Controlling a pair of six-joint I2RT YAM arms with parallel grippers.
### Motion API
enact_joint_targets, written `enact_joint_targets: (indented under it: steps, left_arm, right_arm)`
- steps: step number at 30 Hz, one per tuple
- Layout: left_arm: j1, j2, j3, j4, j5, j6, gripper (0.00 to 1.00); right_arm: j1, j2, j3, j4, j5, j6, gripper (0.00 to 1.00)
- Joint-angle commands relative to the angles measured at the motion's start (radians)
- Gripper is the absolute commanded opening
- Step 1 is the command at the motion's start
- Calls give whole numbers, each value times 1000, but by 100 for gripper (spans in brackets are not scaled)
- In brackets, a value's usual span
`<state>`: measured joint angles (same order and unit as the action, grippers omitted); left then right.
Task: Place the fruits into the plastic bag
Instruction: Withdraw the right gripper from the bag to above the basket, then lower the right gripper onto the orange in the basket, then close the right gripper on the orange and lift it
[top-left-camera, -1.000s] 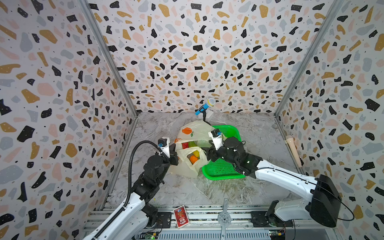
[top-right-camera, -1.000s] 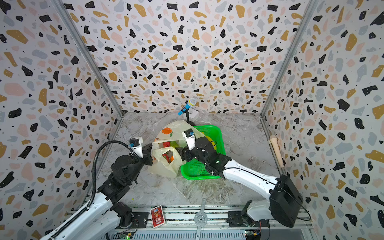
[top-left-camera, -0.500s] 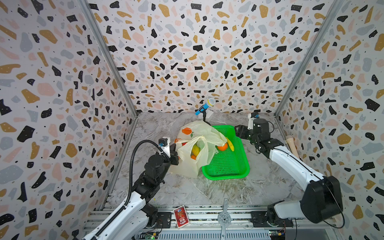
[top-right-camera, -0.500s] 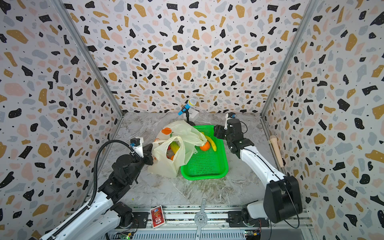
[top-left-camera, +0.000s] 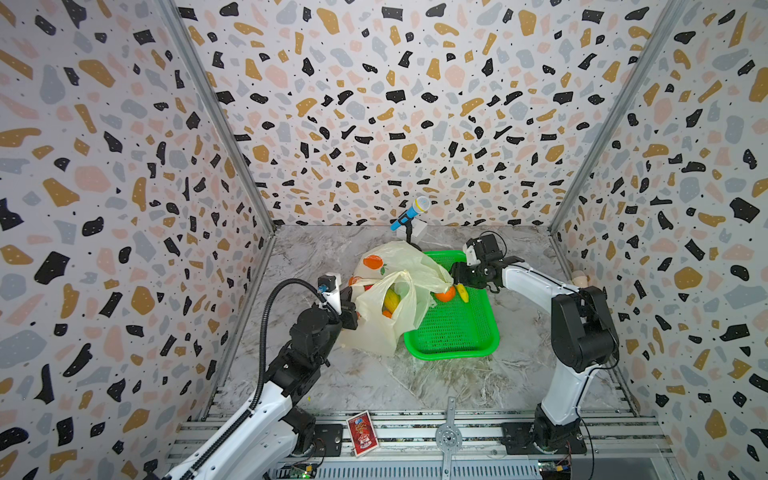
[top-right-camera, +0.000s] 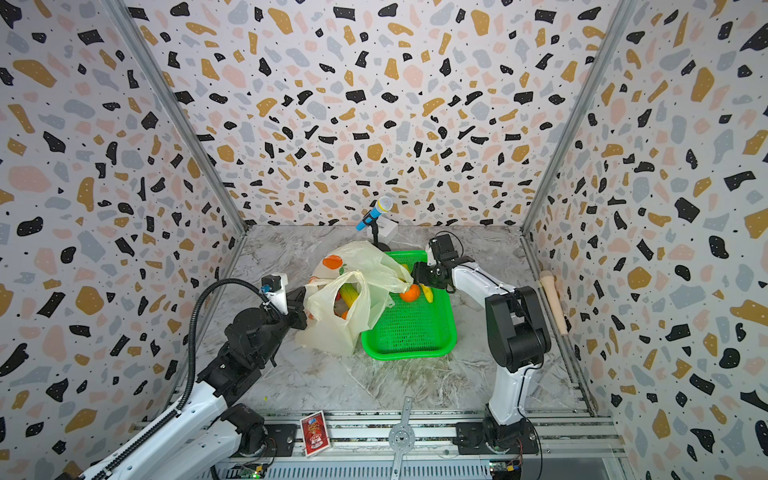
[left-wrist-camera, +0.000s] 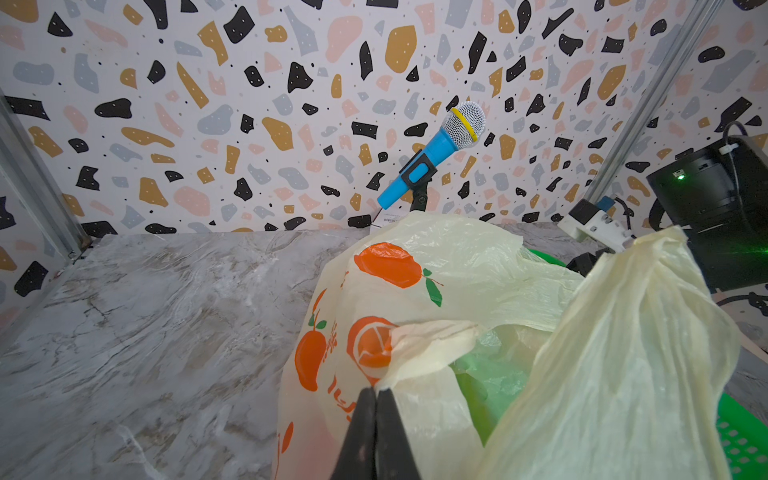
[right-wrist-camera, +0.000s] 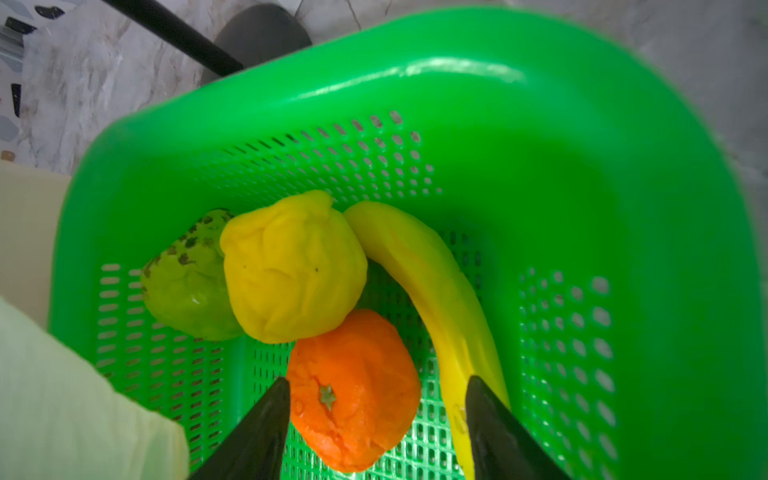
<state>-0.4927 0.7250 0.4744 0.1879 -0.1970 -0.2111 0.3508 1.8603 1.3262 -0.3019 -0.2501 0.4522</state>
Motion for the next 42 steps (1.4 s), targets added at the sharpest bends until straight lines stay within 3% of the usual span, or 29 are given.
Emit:
enact_joint_targets:
  steps: [1,9,16,23,27,32,37,42]
  left_arm:
    - [3,0,24,46,-14,17,0]
    - [3,10,14,57,-6,16,0]
    - [3,15,14,57,-10,20,0]
    - [3,16,14,57,-12,23,0]
    - [3,17,15,56,-12,22,0]
    - [3,16,20,57,-10,25,0]
    - [3,10,25,56,-1,25,0]
    - [3,0,21,56,5,24,0]
  right_arm:
    - [23,-11,20,-35,-9,-21,70]
    - [89,63,76,-84,66,-75,76]
    - [118,127,127,-125,229,-99,77]
    - [130,152,115,-136,215,-89,76]
    - [131,102,75,-119,181,-76,72]
    - [129,-6,-25,-66,125,-50,49]
    - [122,-161,-131,-30,105,-11,48]
    - [123,-384,-216,5,216,20,48]
